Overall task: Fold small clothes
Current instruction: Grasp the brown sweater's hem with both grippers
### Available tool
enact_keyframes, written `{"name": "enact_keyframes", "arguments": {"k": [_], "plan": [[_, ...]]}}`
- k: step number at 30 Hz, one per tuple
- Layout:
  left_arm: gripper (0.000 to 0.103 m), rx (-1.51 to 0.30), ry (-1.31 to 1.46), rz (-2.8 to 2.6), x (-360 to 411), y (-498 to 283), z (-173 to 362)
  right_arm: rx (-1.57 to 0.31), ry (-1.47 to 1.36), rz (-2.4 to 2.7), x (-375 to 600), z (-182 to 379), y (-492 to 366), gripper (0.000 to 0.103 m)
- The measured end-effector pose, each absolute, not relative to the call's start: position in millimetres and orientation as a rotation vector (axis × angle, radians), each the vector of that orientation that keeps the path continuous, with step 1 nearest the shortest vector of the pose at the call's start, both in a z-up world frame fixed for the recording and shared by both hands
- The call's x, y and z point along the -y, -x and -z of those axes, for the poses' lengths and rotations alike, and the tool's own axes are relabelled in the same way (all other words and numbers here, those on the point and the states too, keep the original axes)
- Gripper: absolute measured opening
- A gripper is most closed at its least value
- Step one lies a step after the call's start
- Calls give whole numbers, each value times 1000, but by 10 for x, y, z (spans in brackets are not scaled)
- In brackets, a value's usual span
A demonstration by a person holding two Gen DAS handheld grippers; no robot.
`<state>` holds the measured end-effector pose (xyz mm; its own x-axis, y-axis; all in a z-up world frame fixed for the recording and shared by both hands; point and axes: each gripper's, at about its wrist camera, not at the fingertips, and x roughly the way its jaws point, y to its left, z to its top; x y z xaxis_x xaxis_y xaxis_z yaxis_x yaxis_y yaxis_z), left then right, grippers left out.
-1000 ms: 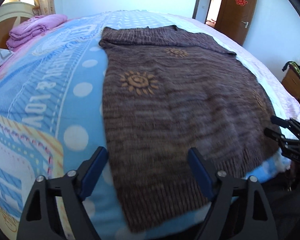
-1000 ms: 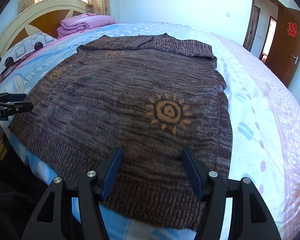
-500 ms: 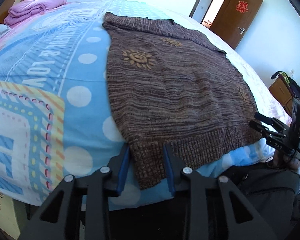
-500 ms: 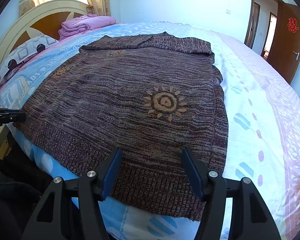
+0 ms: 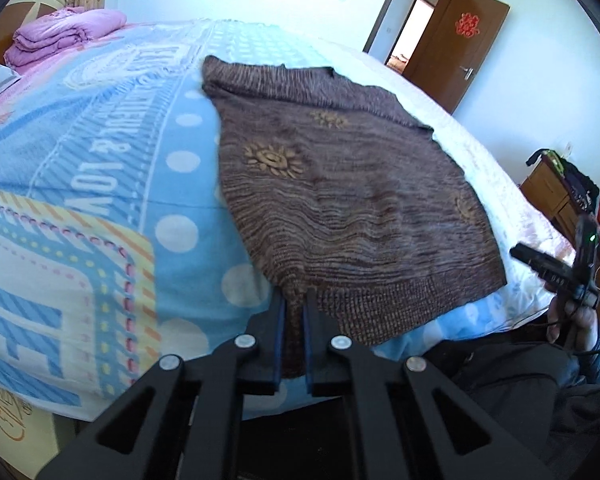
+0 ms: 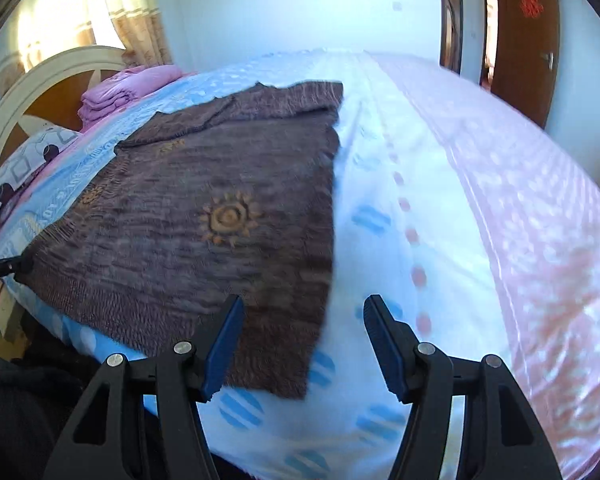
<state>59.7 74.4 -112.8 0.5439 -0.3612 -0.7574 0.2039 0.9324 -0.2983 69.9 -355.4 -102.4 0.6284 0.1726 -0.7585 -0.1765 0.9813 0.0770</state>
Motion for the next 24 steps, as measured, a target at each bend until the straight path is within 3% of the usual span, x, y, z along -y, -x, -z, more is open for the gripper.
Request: {"name": "enact_keyframes", "arguments": {"k": [4, 6, 10, 12, 14, 24], "plan": [[8, -958, 195, 334, -772, -631, 1225, -920, -41, -225, 3583, 1167, -670, 62], [8, -974, 181, 335, -726, -636, 1284, -956, -50, -252, 3527, 1252, -686, 51], [8, -980, 125, 312, -658, -624, 1349, -978, 26, -243, 3391, 1334, -652, 41], [8, -980, 128, 308, -679, -632, 1358, -987, 7, -266, 3400, 1327, -636, 15], [8, -976, 138, 305, -708, -643, 1352, -991, -12, -287, 3418, 1338, -627, 9], [8, -903, 188, 319, -806, -602, 1149, -800, -190, -363, 3779, 876, -465, 6]]}}
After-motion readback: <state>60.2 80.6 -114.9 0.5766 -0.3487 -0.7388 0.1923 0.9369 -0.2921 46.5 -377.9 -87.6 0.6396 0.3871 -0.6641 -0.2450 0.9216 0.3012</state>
